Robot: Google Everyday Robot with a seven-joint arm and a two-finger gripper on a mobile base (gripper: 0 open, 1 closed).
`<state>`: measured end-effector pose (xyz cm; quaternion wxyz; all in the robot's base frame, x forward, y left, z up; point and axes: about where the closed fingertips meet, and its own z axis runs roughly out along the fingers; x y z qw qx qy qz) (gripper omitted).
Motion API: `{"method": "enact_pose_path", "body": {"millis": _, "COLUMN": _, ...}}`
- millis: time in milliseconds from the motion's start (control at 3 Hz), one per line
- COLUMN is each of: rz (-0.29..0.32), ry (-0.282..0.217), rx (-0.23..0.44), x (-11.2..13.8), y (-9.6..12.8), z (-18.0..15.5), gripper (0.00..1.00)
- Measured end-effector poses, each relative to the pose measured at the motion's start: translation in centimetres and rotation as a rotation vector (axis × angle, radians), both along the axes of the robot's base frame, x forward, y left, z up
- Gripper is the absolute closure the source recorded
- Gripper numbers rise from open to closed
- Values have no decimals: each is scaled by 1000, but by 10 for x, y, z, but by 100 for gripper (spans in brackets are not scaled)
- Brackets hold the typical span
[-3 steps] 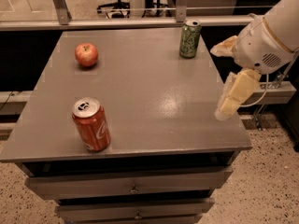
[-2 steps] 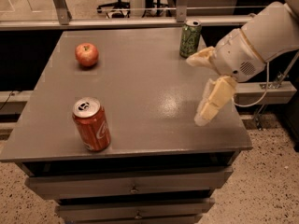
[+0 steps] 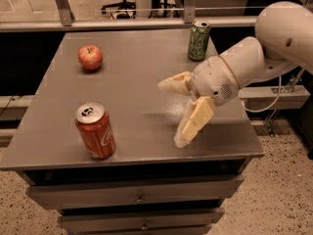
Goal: Move coke can near apple
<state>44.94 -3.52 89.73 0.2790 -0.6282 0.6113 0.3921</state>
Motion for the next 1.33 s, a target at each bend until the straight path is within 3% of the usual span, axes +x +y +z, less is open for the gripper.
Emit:
{"method": "enact_pose_path", "body": {"millis": 333, "rz": 22, "ry": 26, "rx": 76, "x": -3, "y": 27, "z": -1, "gripper": 0}}
{"method": "enact_pose_path", "body": {"millis": 1333, "rz": 38, "ry": 33, "rx": 220, "x": -5, "y": 89, "z": -14, "gripper": 0}}
